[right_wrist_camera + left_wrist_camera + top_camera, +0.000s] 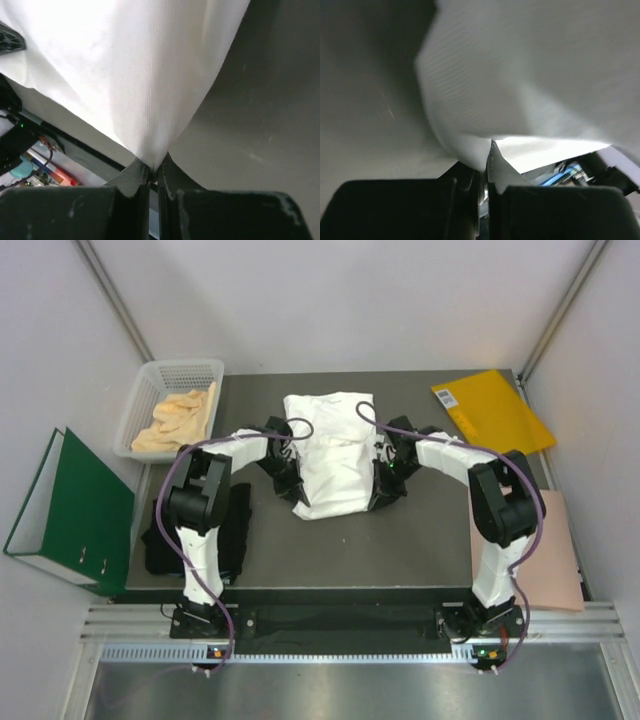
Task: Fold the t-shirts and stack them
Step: Grab one side of the 2/3 rectangular tshirt with both arms, then fold the long partially folded tshirt into a neat square
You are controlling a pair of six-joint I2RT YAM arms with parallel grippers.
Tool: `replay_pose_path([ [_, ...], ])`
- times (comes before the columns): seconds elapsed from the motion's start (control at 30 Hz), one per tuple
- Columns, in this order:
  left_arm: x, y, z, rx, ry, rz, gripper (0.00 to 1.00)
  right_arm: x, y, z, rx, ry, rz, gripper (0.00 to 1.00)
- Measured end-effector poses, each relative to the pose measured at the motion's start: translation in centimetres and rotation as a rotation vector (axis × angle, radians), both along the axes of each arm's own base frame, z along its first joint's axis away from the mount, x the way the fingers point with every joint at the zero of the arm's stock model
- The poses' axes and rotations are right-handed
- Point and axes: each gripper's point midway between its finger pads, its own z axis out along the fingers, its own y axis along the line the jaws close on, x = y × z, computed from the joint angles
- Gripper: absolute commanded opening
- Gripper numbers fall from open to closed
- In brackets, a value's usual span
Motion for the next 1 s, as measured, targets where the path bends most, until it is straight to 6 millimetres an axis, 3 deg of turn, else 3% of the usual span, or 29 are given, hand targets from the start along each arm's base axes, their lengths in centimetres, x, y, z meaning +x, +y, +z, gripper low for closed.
replay_pose_path([
  [0.13, -4.5, -0.4, 1.1, 0.032, 0.076, -0.073, 0.00, -2.2, -0.3, 2.8, 0.025, -0.009, 0.021, 0.00],
  [0.2, -5.7, -0.6, 2.5, 0.035, 0.080, -0.097, 0.00, -2.8, -0.4, 4.3, 0.043, -0.025, 0.033, 0.00],
  [0.3, -5.9, -0.4, 5.0, 0.033, 0.052, -0.101, 0.00, -3.3, -0.4, 6.0, 0.057, -0.041, 0.051, 0.00],
  [0.4, -3.9, -0.6, 8.2, 0.011, -0.031, -0.087, 0.01, -2.3, 0.0, 8.0, 0.072, -0.085, 0.068, 0.00],
  [0.53, -0.2, -1.2, 12.0, -0.059, -0.150, -0.055, 0.06, 1.7, 1.0, 12.3, 0.114, -0.221, 0.082, 0.01],
  [0.67, 4.5, -1.7, 14.9, -0.140, -0.246, -0.015, 0.06, 8.1, 1.7, 16.1, 0.160, -0.371, 0.072, 0.01],
  [0.73, 6.8, -1.8, 15.3, -0.172, -0.282, 0.010, 0.07, 11.3, 1.8, 16.9, 0.182, -0.418, 0.055, 0.01],
  [0.83, 9.4, -1.8, 14.8, -0.225, -0.297, 0.052, 0.07, 15.7, 1.6, 16.3, 0.214, -0.454, 0.024, 0.02],
  [1.0, 13.7, -1.2, 12.3, -0.318, -0.275, 0.161, 0.08, 20.2, 1.3, 11.9, 0.244, -0.439, -0.031, 0.03],
])
